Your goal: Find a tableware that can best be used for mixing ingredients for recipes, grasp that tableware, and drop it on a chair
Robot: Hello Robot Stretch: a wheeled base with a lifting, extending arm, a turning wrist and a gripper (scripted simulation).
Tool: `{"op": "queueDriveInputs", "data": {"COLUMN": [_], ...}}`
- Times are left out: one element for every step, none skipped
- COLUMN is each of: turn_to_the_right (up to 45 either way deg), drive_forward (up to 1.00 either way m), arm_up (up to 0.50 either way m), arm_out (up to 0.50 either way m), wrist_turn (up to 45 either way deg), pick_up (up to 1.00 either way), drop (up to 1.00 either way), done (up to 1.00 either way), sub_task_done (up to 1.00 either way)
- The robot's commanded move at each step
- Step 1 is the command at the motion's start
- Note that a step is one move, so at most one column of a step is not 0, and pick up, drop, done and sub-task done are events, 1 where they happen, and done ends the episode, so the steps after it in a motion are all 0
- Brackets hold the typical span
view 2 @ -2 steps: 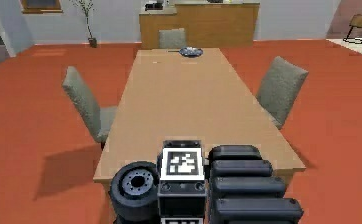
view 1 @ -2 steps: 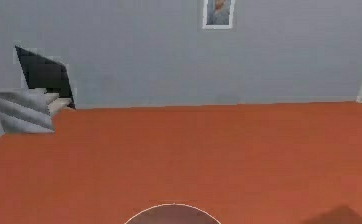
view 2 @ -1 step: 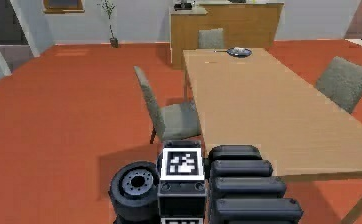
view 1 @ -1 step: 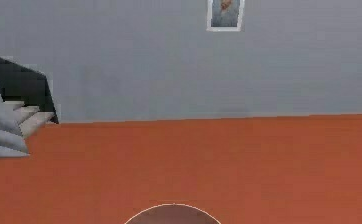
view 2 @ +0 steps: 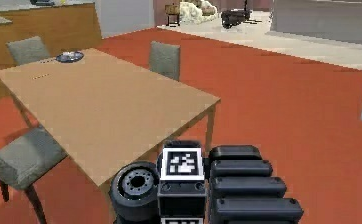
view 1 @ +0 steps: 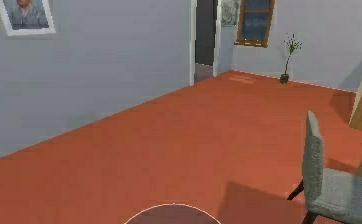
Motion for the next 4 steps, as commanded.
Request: {"op": "queueDriveInputs", "data": {"turn_to_the_right": [3.0, 0.0, 9.0, 0.0], "drive_forward": [0.0, 1.0, 0.0, 0.4], "arm_up": [0.0, 0.0, 0.0, 0.0], "arm_out": [0.0, 0.0, 0.0, 0.0], "wrist_turn": [0.0, 0.0, 0.0, 0.0], "pick_up": [0.0, 0.0, 0.0, 0.0], "drop": [0.0, 0.0, 0.0, 0.0], "done": [0.0, 0.0, 0.0, 0.0], "sub_task_done": [0.0, 0.0, 0.0, 0.0]}}
